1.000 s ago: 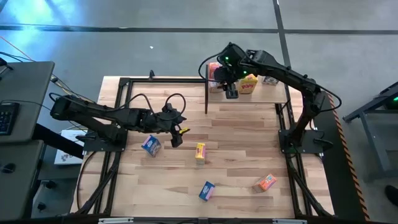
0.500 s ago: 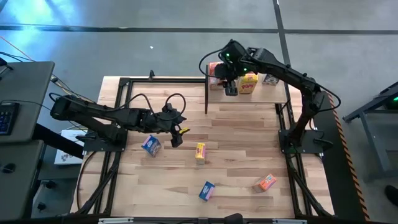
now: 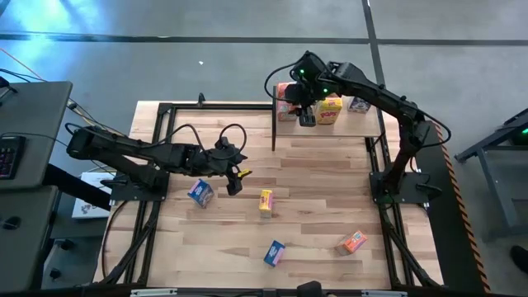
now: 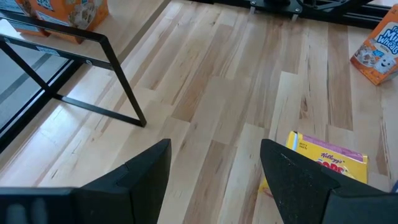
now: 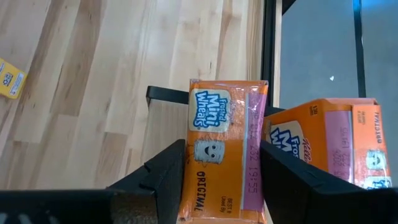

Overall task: Stack cereal on shelf
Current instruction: Put the left orange cereal box on the shelf aligned with the orange cereal box

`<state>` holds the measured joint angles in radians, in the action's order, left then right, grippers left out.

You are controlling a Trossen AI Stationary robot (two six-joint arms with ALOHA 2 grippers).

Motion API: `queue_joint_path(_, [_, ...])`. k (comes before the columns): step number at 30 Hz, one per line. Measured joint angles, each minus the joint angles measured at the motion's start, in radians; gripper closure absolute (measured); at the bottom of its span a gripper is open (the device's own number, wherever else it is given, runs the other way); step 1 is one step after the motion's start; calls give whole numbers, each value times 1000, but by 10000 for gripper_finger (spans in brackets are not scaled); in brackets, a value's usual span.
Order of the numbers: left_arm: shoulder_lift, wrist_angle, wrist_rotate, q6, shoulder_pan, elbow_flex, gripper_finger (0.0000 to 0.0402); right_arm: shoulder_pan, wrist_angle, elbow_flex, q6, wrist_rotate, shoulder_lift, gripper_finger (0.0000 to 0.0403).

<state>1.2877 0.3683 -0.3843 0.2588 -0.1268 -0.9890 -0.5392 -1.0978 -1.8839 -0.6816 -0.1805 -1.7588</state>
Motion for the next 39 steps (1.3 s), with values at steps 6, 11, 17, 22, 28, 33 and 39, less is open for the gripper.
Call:
queue_joint_path(6, [0, 0, 0, 0, 0, 0, 163, 0, -1, 0, -8, 0, 0, 216])
queue_joint_path(11, [0, 0, 0, 0, 0, 0, 163, 0, 11, 0, -8, 4, -1, 197])
queue_joint_path(17, [0, 0, 0, 0, 0, 0, 163, 0, 16, 0, -8, 23, -1, 182])
queue_joint_path(22, [0, 0, 0, 0, 0, 0, 163, 0, 19, 0, -8, 35, -1, 180])
queue_joint_path(28, [0, 0, 0, 0, 0, 0, 163, 0, 27, 0, -9, 50, 0, 180])
queue_joint_path(33, [0, 0, 0, 0, 0, 0, 163, -5, 30, 0, -11, 65, 10, 180])
queue_joint_path(39, [0, 0, 0, 0, 0, 0, 163, -6, 32, 0, -11, 72, 18, 180])
